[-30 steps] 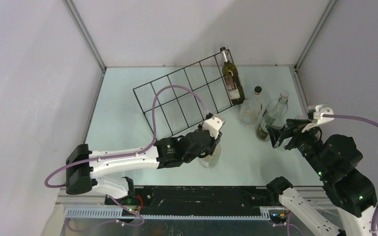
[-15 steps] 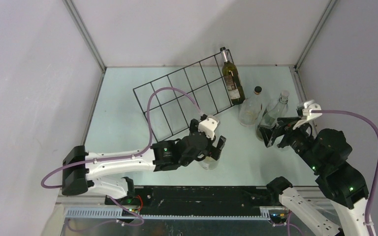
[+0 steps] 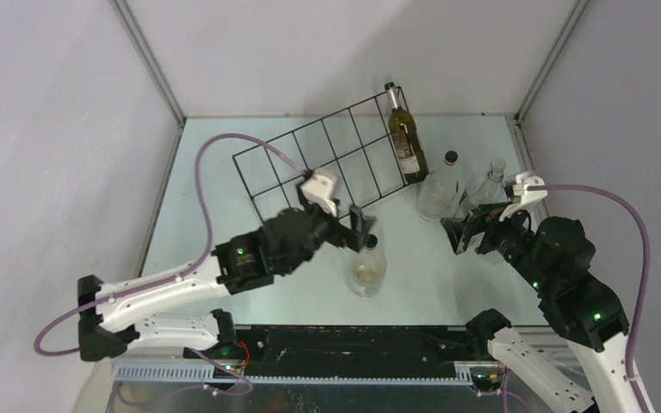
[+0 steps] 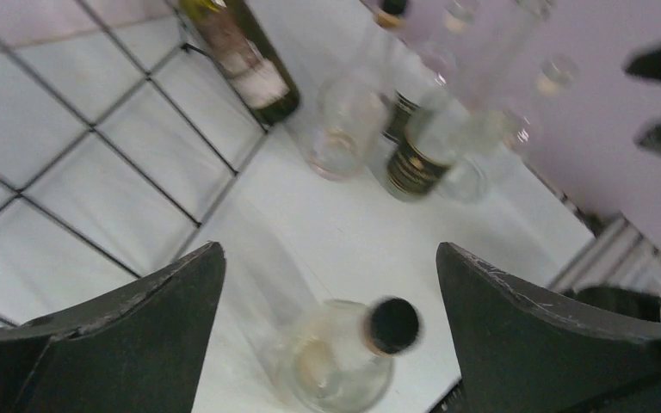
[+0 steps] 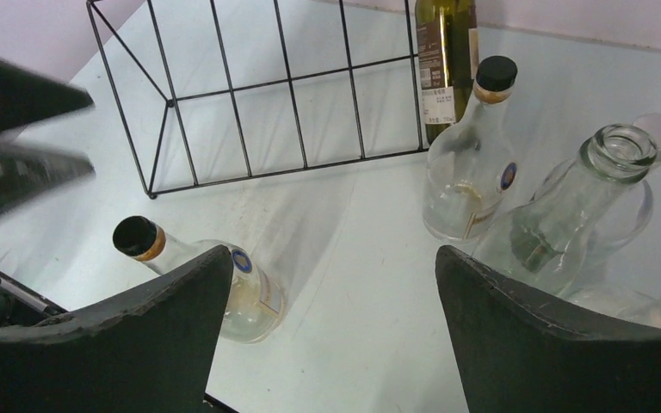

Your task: Take the wine bottle off the wine rack

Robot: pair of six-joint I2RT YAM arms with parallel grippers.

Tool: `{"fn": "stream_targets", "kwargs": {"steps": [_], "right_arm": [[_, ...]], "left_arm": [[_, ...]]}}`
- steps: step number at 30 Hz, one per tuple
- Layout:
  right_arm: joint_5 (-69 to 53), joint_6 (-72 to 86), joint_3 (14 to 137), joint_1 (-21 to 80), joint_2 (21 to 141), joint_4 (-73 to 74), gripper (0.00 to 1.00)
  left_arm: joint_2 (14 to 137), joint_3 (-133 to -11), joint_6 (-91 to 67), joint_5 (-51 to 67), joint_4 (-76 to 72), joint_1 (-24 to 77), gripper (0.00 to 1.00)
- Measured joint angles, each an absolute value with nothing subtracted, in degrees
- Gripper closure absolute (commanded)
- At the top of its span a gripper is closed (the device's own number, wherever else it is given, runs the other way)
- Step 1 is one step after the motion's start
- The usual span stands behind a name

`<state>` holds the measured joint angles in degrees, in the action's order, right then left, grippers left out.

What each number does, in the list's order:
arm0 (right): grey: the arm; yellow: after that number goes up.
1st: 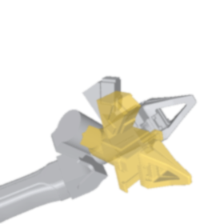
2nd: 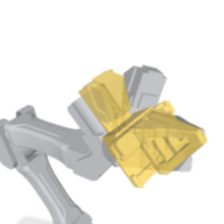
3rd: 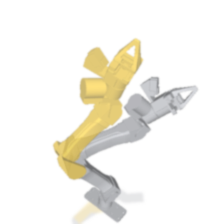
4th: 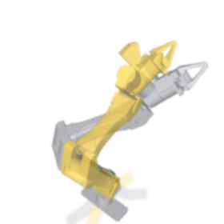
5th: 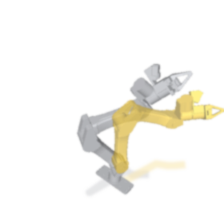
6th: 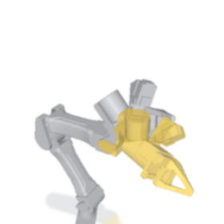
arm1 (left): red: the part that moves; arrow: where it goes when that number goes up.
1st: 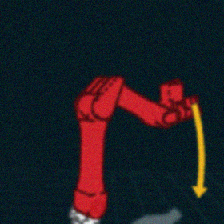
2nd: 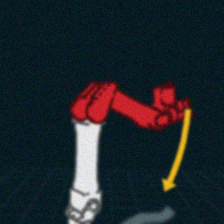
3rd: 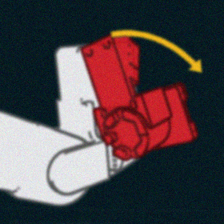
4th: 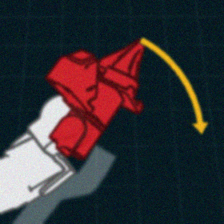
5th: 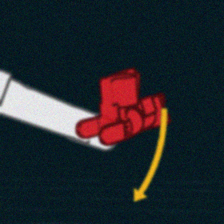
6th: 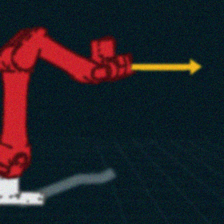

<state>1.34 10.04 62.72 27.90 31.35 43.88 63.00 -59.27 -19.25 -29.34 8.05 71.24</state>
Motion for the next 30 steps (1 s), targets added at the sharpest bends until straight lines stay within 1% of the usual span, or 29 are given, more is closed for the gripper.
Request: {"fn": "stream_targets", "kwargs": {"steps": [4, 7, 10, 13, 16, 19, 24, 30], "right_arm": [[1.3, 10.6, 62.6, 29.3, 32.9, 43.6, 0.07], [1.9, 11.4, 62.6, 32.3, 34.4, 43.3, 0.06], [3.7, 12.2, 62.5, 37.5, 36.4, 42.3, 0.05], [7.7, 13.2, 62.5, 45.2, 39.1, 40.5, 0.05], [11.4, 14.6, 62.5, 51.6, 42.8, 38.2, 0.04], [14.3, 16.6, 62.5, 56.5, 47.1, 35.6, 0.02], [18.8, 20.3, 62.5, 61.6, 54.9, 32.1, 0.01], [22.2, 24.8, 62.2, 63.3, 60.0, 31.3, 0.05]], "left_arm": [[58.3, -59.0, -20.6, -27.4, 9.7, 61.4, 0.0], [54.7, -57.8, -21.8, -25.9, 12.1, 53.3, 0.0], [50.7, -55.8, -23.0, -24.6, 15.4, 46.3, 0.0], [46.6, -54.3, -24.0, -23.2, 20.4, 38.4, 0.0], [43.4, -53.4, -24.4, -23.3, 24.6, 32.7, 0.0], [39.5, -52.2, -24.4, -23.8, 29.3, 29.7, 0.0], [34.9, -51.5, -23.5, -26.2, 35.4, 29.1, 0.0], [32.2, -51.3, -21.9, -30.1, 39.9, 29.1, 0.0]]}}
